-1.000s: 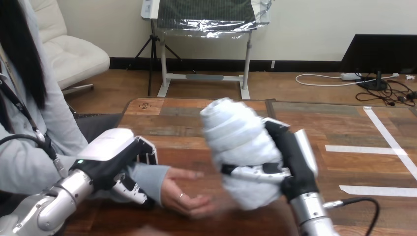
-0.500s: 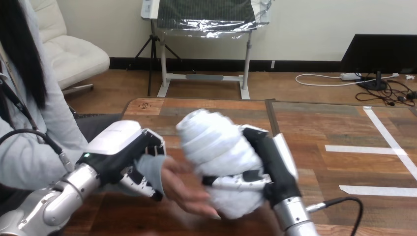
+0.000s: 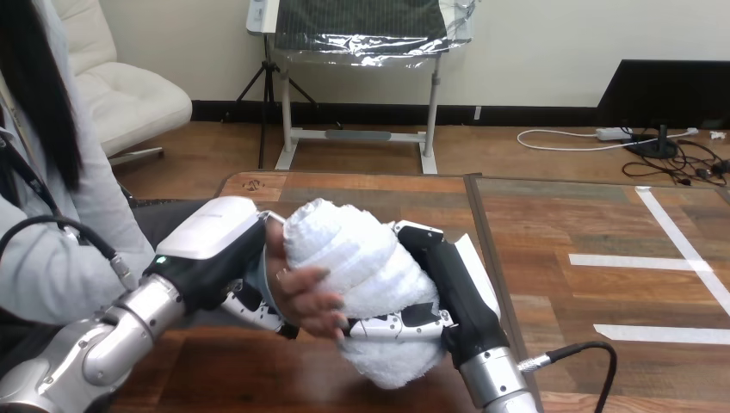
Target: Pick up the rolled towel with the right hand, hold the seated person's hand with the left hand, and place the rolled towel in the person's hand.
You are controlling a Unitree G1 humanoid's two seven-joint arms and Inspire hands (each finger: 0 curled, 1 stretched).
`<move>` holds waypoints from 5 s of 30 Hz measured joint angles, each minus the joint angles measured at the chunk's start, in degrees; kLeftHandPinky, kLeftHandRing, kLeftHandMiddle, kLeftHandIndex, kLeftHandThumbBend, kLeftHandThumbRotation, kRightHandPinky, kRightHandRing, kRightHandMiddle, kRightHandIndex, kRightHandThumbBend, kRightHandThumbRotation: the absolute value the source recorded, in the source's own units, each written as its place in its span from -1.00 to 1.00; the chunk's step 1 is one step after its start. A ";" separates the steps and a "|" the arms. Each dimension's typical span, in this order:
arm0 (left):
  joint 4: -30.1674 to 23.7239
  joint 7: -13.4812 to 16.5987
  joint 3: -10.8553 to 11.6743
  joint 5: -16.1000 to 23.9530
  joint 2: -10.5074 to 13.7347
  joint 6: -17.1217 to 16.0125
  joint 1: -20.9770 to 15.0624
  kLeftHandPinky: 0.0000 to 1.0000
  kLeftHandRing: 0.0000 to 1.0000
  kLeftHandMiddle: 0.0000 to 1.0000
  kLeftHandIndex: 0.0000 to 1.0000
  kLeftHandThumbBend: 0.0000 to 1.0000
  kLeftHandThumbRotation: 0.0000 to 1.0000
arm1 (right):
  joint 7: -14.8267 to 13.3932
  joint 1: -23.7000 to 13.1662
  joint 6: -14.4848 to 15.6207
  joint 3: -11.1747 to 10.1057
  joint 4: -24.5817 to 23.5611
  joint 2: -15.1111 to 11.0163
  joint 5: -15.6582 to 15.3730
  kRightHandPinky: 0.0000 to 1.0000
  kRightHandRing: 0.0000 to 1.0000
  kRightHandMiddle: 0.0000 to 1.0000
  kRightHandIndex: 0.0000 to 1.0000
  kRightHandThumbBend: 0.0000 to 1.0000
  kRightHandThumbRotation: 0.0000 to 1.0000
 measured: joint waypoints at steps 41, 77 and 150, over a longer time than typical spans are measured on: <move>-3.98 -4.19 1.03 -3.37 -0.97 1.22 0.49 -0.56 -0.44 -0.29 -0.25 0.88 -0.96 | -0.81 0.41 -1.84 0.71 0.80 -0.23 1.37 -0.47 -0.35 -0.17 -0.22 0.57 -1.00; -4.35 -3.76 1.43 -3.29 -1.33 0.88 1.32 -0.35 -0.22 -0.09 -0.07 0.87 -0.87 | 0.02 0.61 -0.02 0.71 0.87 -0.30 2.12 -0.29 -0.18 -0.06 -0.03 0.73 -0.89; -13.10 8.11 2.60 -1.43 -7.87 4.80 12.69 0.90 0.98 0.99 1.00 1.00 0.46 | 5.93 2.84 -0.49 2.53 1.13 -7.10 2.71 1.00 1.00 1.00 1.00 1.00 1.00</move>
